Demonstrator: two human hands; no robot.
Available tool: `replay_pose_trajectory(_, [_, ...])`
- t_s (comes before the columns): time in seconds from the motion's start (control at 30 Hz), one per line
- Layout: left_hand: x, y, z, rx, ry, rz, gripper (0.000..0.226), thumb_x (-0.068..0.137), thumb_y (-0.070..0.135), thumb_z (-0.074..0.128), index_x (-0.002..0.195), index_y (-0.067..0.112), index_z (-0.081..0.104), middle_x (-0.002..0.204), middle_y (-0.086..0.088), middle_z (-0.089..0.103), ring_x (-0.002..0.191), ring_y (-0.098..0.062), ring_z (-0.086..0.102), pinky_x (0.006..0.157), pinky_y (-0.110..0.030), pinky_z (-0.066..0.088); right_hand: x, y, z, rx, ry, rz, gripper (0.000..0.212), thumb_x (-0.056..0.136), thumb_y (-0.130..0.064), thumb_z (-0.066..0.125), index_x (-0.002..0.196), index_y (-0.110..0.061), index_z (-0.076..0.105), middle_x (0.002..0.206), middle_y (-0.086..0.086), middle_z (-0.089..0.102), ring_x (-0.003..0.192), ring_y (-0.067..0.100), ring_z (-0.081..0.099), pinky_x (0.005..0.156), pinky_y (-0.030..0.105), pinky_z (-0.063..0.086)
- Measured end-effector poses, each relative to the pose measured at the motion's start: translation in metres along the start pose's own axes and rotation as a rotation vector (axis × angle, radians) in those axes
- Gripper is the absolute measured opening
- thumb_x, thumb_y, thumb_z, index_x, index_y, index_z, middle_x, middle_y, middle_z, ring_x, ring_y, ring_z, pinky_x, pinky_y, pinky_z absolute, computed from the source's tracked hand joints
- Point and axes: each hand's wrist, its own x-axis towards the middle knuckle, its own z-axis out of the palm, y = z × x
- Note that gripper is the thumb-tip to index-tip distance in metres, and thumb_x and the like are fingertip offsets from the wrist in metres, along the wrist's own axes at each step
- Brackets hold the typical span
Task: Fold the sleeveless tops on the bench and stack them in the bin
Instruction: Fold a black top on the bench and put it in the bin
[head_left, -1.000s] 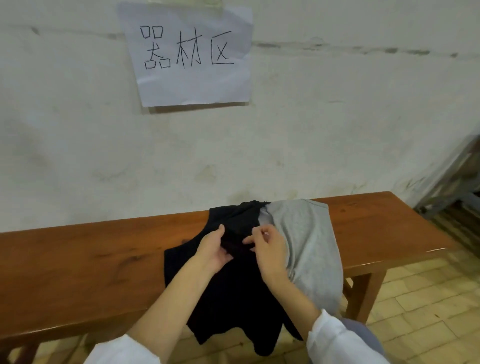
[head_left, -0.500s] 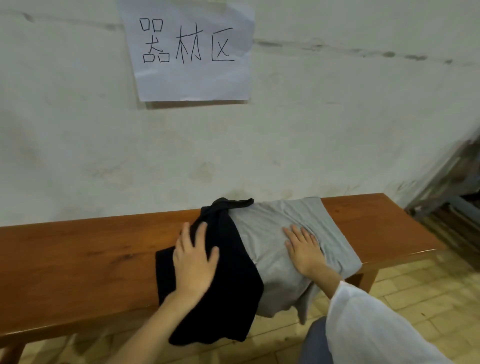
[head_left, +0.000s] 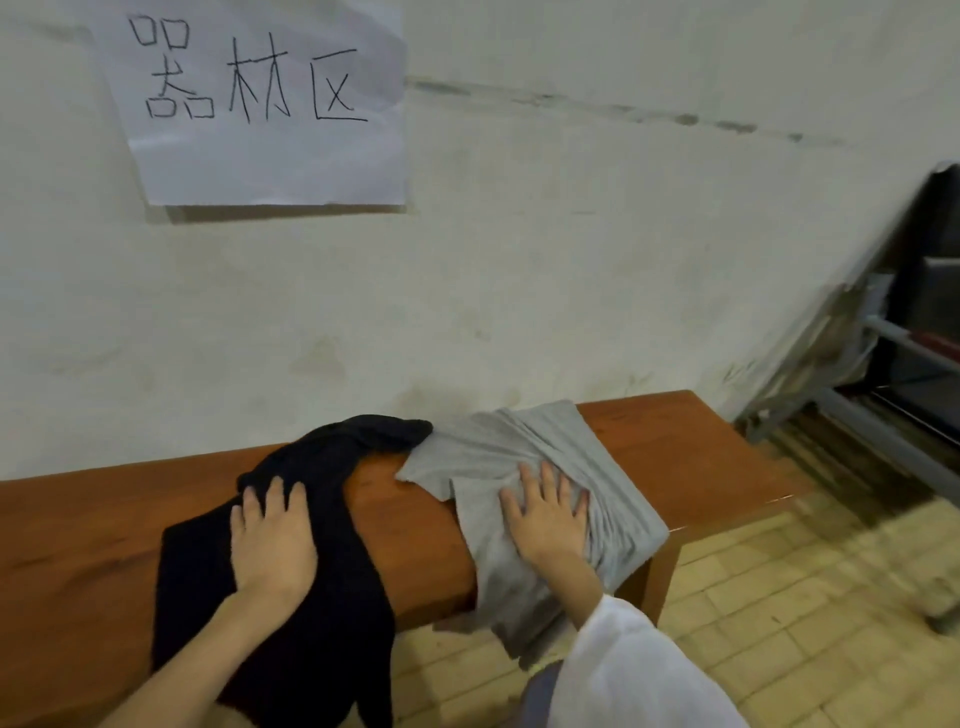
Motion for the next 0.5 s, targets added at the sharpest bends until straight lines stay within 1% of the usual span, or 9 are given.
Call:
replay_pose_trajectory(0.1, [-0.003,0.013,0.01,-0.071,0.043,0.015,0.065,0.089,0.011,0.051,0.149,0.013,0.026,0.157,-0.01,0.019,0.145,-0.034,0.01,0.119,-0.041,0.011,0.018,0.038,-0.007,-0.031,0.016,0.009,0.064,0.097,-0.059,0.014,0.151,-0.032,-0.004,0.16,-0.001,-0.011,0.146,0.022,-0.013,0.116,0.048,-0.014])
replay_pose_trajectory(0.17, [-0.001,0.01,0.016,-0.092,0.094,0.034,0.065,0.084,0.008,0.058,0.145,0.01,0.036,0.154,-0.012,0.028,0.143,-0.035,0.017,0.118,-0.043,0.016,0.03,0.058,-0.014,-0.026,0.057,0.055,0.064,0.096,-0.059,0.015,0.151,-0.032,-0.001,0.16,-0.001,-0.009,0.147,0.022,-0.011,0.115,0.048,-0.013])
replay_pose_trajectory(0.23, [0.0,0.009,0.023,-0.107,0.112,0.024,0.065,0.08,0.005,0.061,0.142,0.008,0.043,0.151,-0.014,0.034,0.141,-0.037,0.022,0.116,-0.045,0.021,0.04,0.075,-0.018,-0.021,0.071,0.111,0.064,0.096,-0.059,0.014,0.152,-0.031,0.001,0.16,-0.001,-0.007,0.147,0.022,-0.009,0.116,0.048,-0.011])
replay_pose_trajectory(0.33, [0.0,0.014,0.022,-0.168,0.107,0.0,0.065,0.08,0.004,0.06,0.142,0.01,0.042,0.152,-0.012,0.033,0.142,-0.035,0.02,0.117,-0.045,0.019,0.051,0.086,-0.022,-0.02,0.078,0.159,0.065,0.096,-0.059,0.014,0.152,-0.029,0.002,0.16,-0.001,-0.007,0.147,0.023,-0.008,0.117,0.049,-0.008])
replay_pose_trajectory(0.4, [0.001,0.017,0.02,-0.201,0.112,-0.01,0.065,0.081,0.003,0.057,0.143,0.011,0.041,0.152,-0.011,0.032,0.143,-0.033,0.018,0.118,-0.044,0.017,0.054,0.082,-0.025,-0.018,0.038,0.179,0.064,0.097,-0.057,0.014,0.153,-0.028,0.001,0.16,0.0,-0.008,0.147,0.024,-0.009,0.117,0.05,-0.007])
replay_pose_trajectory(0.47, [0.001,0.018,0.015,-0.269,0.133,-0.007,0.065,0.08,0.0,0.056,0.142,0.012,0.041,0.151,-0.01,0.033,0.143,-0.032,0.019,0.118,-0.044,0.017,0.049,0.071,-0.03,0.021,0.02,0.219,0.062,0.099,-0.05,0.018,0.153,-0.024,0.002,0.16,0.004,-0.006,0.147,0.026,-0.008,0.117,0.051,-0.007])
replay_pose_trajectory(0.5, [0.0,0.018,0.013,-0.357,0.15,-0.013,0.067,0.079,-0.004,0.055,0.142,0.013,0.041,0.151,-0.01,0.035,0.142,-0.03,0.022,0.117,-0.045,0.021,0.043,0.062,-0.031,0.052,0.061,0.231,0.06,0.1,-0.044,0.023,0.152,-0.02,0.004,0.16,0.007,-0.003,0.147,0.027,-0.007,0.117,0.051,-0.005])
